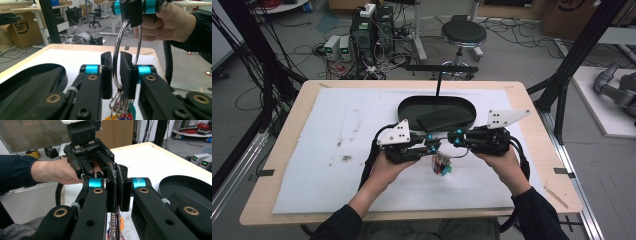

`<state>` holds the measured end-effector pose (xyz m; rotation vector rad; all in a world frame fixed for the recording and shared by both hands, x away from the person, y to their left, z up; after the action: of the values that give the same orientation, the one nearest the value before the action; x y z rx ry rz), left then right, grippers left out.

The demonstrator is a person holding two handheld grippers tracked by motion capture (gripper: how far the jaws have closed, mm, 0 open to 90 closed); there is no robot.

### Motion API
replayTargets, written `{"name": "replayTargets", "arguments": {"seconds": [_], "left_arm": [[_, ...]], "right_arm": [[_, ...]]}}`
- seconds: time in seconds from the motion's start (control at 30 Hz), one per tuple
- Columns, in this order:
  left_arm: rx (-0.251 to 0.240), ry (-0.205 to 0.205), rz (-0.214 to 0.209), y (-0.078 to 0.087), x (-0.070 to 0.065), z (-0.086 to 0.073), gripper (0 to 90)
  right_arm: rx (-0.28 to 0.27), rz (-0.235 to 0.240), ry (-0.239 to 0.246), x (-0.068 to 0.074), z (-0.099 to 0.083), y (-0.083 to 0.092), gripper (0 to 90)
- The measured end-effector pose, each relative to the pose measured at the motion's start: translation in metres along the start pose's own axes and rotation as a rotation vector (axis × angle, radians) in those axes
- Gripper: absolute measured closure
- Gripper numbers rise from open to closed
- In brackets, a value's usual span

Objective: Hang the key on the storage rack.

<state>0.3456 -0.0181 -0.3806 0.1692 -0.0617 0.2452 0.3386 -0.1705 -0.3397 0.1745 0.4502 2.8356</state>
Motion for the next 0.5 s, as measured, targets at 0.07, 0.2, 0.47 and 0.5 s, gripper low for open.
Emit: {"name": "replayTargets", "arguments": {"seconds": [0.07,0.2,0.47,0.5], "left_arm": [[-0.001,-0.002,-0.002,0.0003,0.0003,0.0,85.1],[-0.013,0.008,0.001,0.001,0.0011,0.0011,85.8],[0.001,0.0,0.02,0.0027,0.0015,0.0011,86.4],[0.005,0.002,0.016,0.0034,0.0018,0.0007,86.4]], "right_arm": [[-0.003,0.0,-0.001,-0.0005,0.0001,0.0005,87.8],[-0.009,0.003,-0.007,0.0,0.0005,0.0007,87.6],[-0.035,-0.01,-0.023,-0.0041,0.0014,0.0054,74.0],[-0.035,-0.01,-0.023,-0.0041,0.0014,0.0054,74.0]]}}
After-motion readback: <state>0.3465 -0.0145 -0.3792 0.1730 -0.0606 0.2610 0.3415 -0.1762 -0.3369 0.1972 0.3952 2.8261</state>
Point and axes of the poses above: each handheld gripper's, and its own axes: y roughly backward along the jaws, z roughly out of its top, x roughly to its left, the point moved 7 cm from there along -y, roughly forward along the jaws, and after that the axes turned 1 degree about -y, right-handed, at the moved point
